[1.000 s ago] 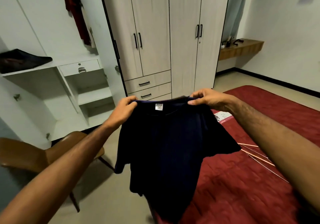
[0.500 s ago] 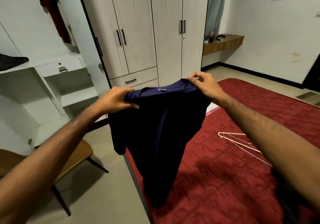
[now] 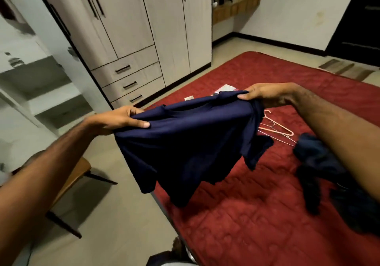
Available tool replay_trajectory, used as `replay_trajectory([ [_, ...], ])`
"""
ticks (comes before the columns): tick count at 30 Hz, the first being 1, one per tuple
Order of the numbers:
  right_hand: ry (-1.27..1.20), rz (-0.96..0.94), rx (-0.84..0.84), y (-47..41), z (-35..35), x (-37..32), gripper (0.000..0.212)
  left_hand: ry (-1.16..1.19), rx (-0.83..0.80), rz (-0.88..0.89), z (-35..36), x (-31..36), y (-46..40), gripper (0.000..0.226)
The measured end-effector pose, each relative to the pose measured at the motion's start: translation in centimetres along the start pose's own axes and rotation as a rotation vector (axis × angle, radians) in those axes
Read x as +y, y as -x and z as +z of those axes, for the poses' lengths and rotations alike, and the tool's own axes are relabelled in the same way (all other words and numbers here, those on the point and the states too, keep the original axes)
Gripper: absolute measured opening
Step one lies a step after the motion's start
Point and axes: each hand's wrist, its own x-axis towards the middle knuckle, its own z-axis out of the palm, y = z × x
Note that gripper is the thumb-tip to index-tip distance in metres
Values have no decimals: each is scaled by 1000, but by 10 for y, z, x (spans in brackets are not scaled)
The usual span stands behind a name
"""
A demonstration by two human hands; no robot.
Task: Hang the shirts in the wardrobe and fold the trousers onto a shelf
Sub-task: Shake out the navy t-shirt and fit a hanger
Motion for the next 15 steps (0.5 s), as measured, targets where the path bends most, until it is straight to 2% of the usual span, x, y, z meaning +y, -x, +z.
replay_trajectory([
  [1,27,25,29,2,-1,5,58,13,-44,-23,0,-4,-7,32],
  [4,143,119,96,5,-4,13,38,20,-197,-101,1,-14,-27,71],
  [5,174,166,93,4,-7,17,38,12,-243,-116,2,-18,-34,77],
  [9,146,405,-66,-8,-29,42,45,55,-383,-167,2,-45,-66,81],
  [11,107,458,-156,-23,-45,56,56,109,-420,-196,4,-62,-85,93],
  [12,93,459,-180,-32,-50,64,54,145,-443,-219,6,-74,-97,95],
  [13,79,467,-192,-43,-53,72,48,175,-467,-244,9,-83,-108,90],
  [15,41,512,-176,-83,-63,92,36,190,-492,-281,9,-107,-147,65],
])
